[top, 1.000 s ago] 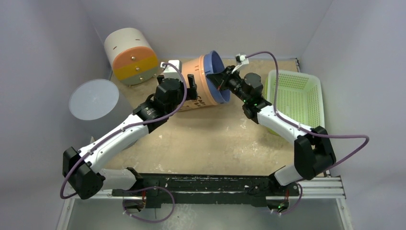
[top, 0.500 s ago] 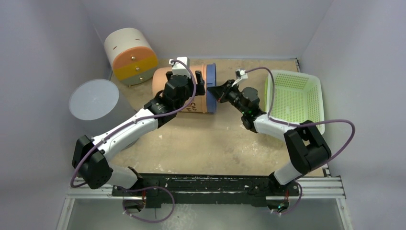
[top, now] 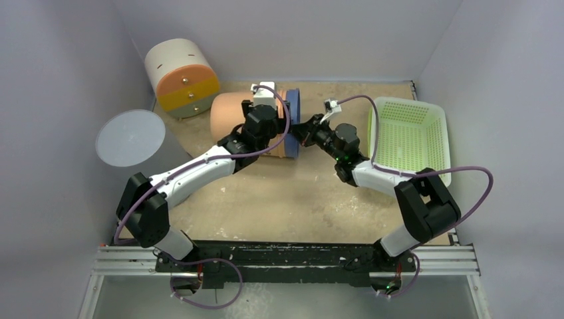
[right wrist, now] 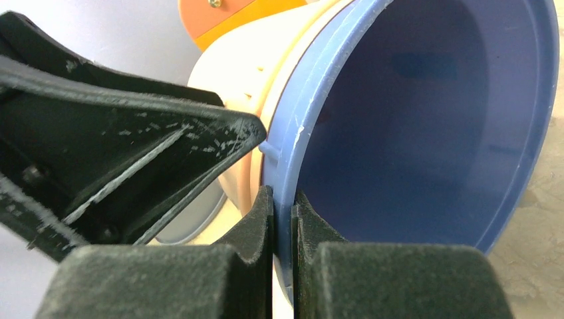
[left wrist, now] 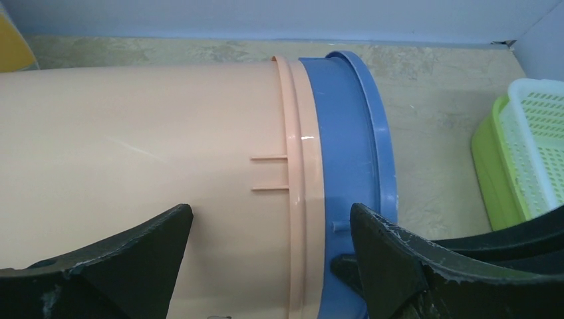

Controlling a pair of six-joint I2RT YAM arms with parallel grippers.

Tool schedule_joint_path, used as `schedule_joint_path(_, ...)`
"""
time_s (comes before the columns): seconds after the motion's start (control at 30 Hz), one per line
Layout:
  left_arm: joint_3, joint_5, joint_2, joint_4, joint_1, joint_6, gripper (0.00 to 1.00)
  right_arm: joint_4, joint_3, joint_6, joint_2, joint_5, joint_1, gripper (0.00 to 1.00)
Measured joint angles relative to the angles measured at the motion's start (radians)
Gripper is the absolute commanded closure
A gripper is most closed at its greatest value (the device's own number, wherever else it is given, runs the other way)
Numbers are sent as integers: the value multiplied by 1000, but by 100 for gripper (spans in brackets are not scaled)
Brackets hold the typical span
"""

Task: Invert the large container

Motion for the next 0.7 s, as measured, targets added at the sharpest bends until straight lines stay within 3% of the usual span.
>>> schedule_joint_path(0.27,-1,-118,16,19,-4,50,14,-114,-34,-48,-88,7,8,100)
schedule_joint_path(0.7,-26,-95,45,132,-46,69,12,-395,-51,-132,-273,148,9,100)
